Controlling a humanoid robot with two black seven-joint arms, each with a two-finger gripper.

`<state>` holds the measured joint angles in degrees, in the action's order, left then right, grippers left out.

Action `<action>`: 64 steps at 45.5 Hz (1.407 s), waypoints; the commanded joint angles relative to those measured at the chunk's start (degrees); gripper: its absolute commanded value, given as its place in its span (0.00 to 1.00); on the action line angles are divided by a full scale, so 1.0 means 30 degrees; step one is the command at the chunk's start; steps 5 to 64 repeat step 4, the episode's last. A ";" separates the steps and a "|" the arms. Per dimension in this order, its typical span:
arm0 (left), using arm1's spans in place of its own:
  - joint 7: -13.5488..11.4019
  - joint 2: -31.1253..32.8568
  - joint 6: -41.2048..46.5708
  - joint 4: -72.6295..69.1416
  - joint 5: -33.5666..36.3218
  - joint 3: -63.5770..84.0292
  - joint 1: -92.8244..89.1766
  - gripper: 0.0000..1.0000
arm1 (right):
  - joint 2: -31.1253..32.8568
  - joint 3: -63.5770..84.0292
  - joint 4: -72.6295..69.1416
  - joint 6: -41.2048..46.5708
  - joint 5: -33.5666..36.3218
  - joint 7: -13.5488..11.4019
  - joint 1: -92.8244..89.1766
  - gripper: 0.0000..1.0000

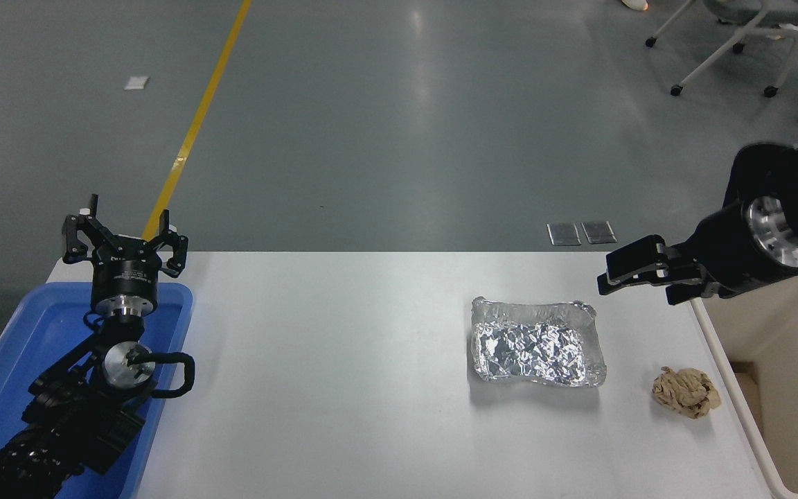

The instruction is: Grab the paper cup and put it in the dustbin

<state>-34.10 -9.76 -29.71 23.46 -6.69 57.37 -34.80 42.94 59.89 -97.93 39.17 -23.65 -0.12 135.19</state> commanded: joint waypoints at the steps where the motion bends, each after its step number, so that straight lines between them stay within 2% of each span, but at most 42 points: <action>1: 0.0000 0.0001 0.0000 0.0002 0.0002 -0.0023 0.0000 0.99 | 0.0102 -0.0539 -0.0691 0.1944 0.0033 -0.0310 0.2164 1.00; 4: 0.0000 0.0001 0.0000 0.0002 0.0002 0.0006 0.0000 0.99 | 0.0131 -0.0539 -0.0691 0.1944 0.0033 -0.0749 0.2165 1.00; 64: 0.0000 0.0001 0.0000 0.0002 0.0002 0.0006 0.0000 0.99 | 0.0131 -0.0539 -0.0691 0.1944 0.0033 -0.0749 0.2165 1.00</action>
